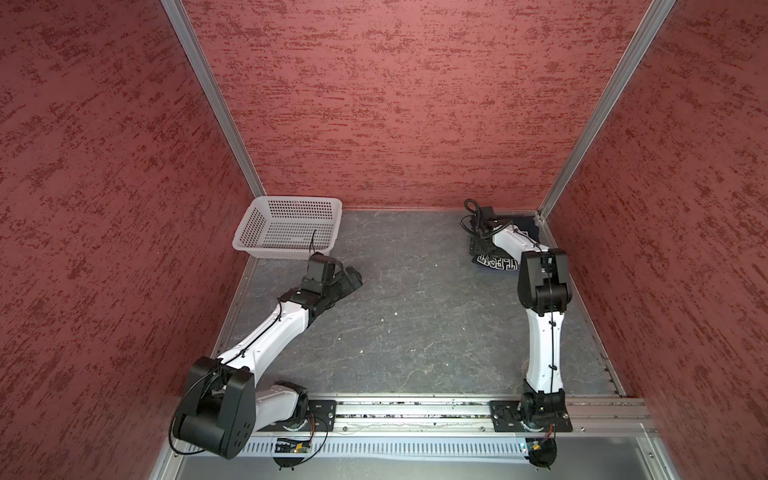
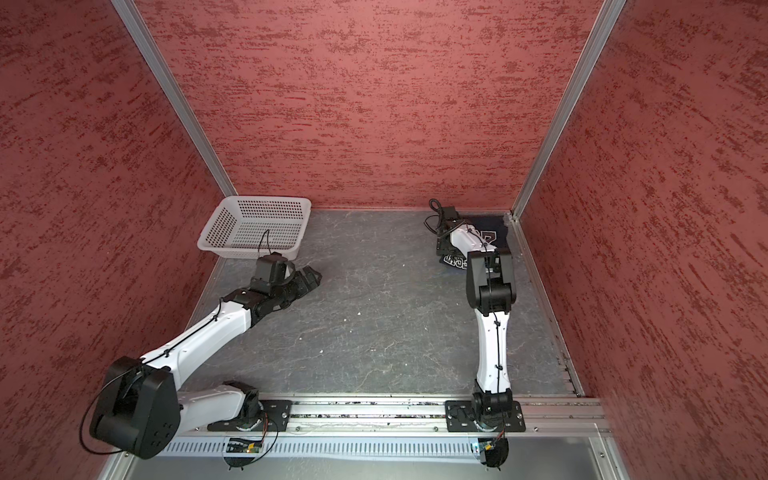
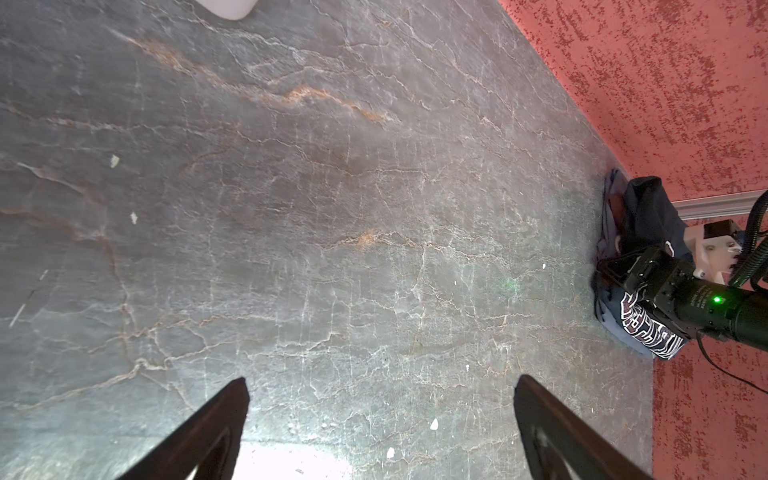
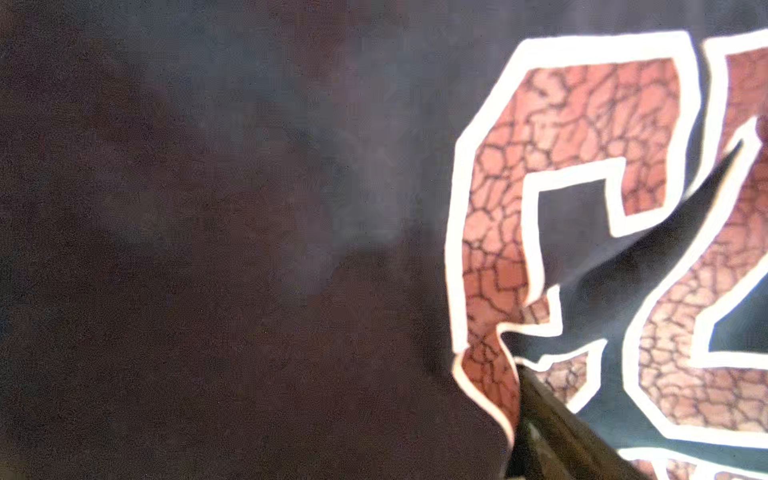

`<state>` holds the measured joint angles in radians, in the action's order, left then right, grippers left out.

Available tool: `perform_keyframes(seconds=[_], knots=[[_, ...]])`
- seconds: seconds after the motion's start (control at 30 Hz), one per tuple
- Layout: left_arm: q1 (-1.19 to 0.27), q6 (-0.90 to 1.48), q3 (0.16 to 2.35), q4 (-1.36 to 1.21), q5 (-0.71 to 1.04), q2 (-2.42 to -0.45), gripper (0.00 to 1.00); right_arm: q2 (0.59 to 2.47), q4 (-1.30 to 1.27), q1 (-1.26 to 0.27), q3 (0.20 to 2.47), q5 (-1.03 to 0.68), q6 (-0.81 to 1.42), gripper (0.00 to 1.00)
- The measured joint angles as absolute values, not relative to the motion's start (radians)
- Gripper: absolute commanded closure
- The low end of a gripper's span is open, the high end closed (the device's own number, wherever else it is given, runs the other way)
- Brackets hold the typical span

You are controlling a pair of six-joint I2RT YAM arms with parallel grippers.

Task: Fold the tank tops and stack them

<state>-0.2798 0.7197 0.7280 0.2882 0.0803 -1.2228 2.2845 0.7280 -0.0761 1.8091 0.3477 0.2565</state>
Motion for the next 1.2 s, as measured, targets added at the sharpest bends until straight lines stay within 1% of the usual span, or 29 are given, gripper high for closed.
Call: perform_keyframes(seconds=[0.17, 0.37, 0.5, 0.6, 0.7, 0.83, 0.93, 1.0, 1.07, 1.2], knots=[[-0.272, 0.701, 0.717, 0.315, 0.071, -1.15, 0.0, 2.284, 0.746, -0.023, 1.831, 0.317, 0.265, 0.07], [-0.235, 0.677, 0.716, 0.346, 0.068, -1.084, 0.0, 2.269, 0.765, -0.013, 1.839, 0.297, 0.26, 0.04], [-0.222, 0.657, 0.714, 0.377, 0.052, -1.054, 0.0, 2.177, 0.77, -0.03, 1.772, 0.291, 0.249, 0.04], [-0.217, 0.634, 0.703, 0.406, -0.011, -1.004, 0.0, 2.011, 0.748, -0.073, 1.627, 0.289, 0.24, 0.01], [-0.214, 0.581, 0.672, 0.392, -0.136, -0.934, 0.0, 1.801, 0.646, -0.124, 1.422, 0.274, 0.235, 0.01], [-0.207, 0.446, 0.569, 0.26, -0.298, -0.874, 0.0, 1.492, 0.363, -0.155, 1.04, 0.266, 0.216, 0.01], [-0.182, 0.349, 0.49, 0.134, -0.359, -0.896, 0.0, 1.321, 0.126, -0.142, 0.751, 0.286, 0.162, 0.01], [-0.163, 0.295, 0.458, 0.049, -0.373, -0.949, 0.01, 1.264, -0.034, -0.136, 0.589, 0.308, 0.114, 0.01], [-0.152, 0.234, 0.436, -0.046, -0.373, -1.014, 0.01, 1.253, -0.193, -0.136, 0.455, 0.34, 0.067, 0.01], [-0.109, 0.128, 0.357, -0.334, -0.298, -1.126, 0.0, 1.313, -0.472, -0.136, 0.336, 0.351, 0.005, 0.01]])
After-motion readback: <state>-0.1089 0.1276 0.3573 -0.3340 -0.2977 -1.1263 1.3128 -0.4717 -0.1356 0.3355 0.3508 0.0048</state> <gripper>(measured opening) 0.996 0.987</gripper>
